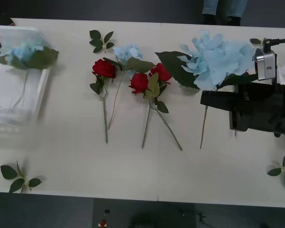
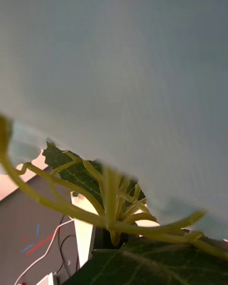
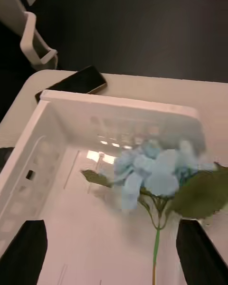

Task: Put the red flowers into the right box and the blue flowers into the left box

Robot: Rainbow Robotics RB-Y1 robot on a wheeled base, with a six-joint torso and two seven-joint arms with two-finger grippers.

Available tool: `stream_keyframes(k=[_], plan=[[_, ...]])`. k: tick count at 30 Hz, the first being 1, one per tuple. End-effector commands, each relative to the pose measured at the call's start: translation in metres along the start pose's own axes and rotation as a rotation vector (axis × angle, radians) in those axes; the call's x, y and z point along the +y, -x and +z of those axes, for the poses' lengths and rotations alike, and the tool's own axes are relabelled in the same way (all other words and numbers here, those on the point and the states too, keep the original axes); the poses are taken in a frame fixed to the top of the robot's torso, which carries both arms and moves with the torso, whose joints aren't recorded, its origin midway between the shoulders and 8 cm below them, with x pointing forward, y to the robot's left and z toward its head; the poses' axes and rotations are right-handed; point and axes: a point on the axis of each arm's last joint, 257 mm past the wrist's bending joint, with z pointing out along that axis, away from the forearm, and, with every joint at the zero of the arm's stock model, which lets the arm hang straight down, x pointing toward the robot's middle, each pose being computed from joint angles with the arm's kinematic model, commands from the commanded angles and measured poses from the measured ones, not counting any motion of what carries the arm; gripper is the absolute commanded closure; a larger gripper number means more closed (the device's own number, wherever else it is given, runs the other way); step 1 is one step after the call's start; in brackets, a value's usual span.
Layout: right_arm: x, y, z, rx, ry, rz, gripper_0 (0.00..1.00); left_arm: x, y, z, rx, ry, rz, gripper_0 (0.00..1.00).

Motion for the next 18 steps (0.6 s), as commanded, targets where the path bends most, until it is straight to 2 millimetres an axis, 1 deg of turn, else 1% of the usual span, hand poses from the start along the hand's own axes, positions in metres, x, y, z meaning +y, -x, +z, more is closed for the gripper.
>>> stream_keyframes(k=[1, 3, 4, 6, 7, 8, 9, 10, 11, 12, 14, 17, 18], plan=[[-0.007, 0.010, 0.015, -0.021, 0.008, -0.057, 1.00, 0.009, 0.003, -0.021, -0.035, 0.009, 0.118, 0.00], [-0.011, 0.012, 0.022, -0.029, 0.004, -0.059, 1.00, 0.005, -0.003, -0.029, -0.041, -0.012, 0.135, 0.00], [-0.012, 0.013, 0.027, -0.038, 0.004, -0.056, 1.00, -0.003, -0.009, -0.039, -0.041, -0.044, 0.131, 0.00], [-0.014, 0.016, 0.036, -0.056, -0.002, -0.048, 1.00, -0.027, -0.026, -0.065, -0.029, -0.134, 0.128, 0.00], [-0.014, 0.017, 0.039, -0.062, -0.002, -0.044, 1.00, -0.035, -0.030, -0.073, -0.027, -0.158, 0.131, 0.00], [-0.015, 0.018, 0.045, -0.075, -0.007, -0.037, 1.00, -0.056, -0.046, -0.092, -0.013, -0.225, 0.142, 0.00], [-0.015, 0.019, 0.047, -0.081, -0.010, -0.035, 1.00, -0.064, -0.051, -0.099, -0.007, -0.250, 0.146, 0.00], [-0.014, 0.019, 0.053, -0.090, -0.012, -0.026, 1.00, -0.080, -0.062, -0.113, 0.004, -0.302, 0.163, 0.00], [-0.015, 0.020, 0.057, -0.099, -0.018, -0.019, 1.00, -0.090, -0.071, -0.121, 0.010, -0.338, 0.182, 0.00], [-0.016, 0.019, 0.059, -0.102, -0.020, -0.014, 1.00, -0.096, -0.075, -0.126, 0.011, -0.362, 0.190, 0.00], [-0.015, 0.019, 0.067, -0.115, -0.024, 0.002, 1.00, -0.115, -0.093, -0.141, 0.022, -0.444, 0.242, 0.00], [-0.014, 0.019, 0.074, -0.121, -0.028, 0.008, 1.00, -0.130, -0.115, -0.152, 0.055, -0.526, 0.321, 0.00], [-0.015, 0.019, 0.076, -0.122, -0.030, 0.009, 1.00, -0.132, -0.125, -0.154, 0.083, -0.545, 0.343, 0.00]])
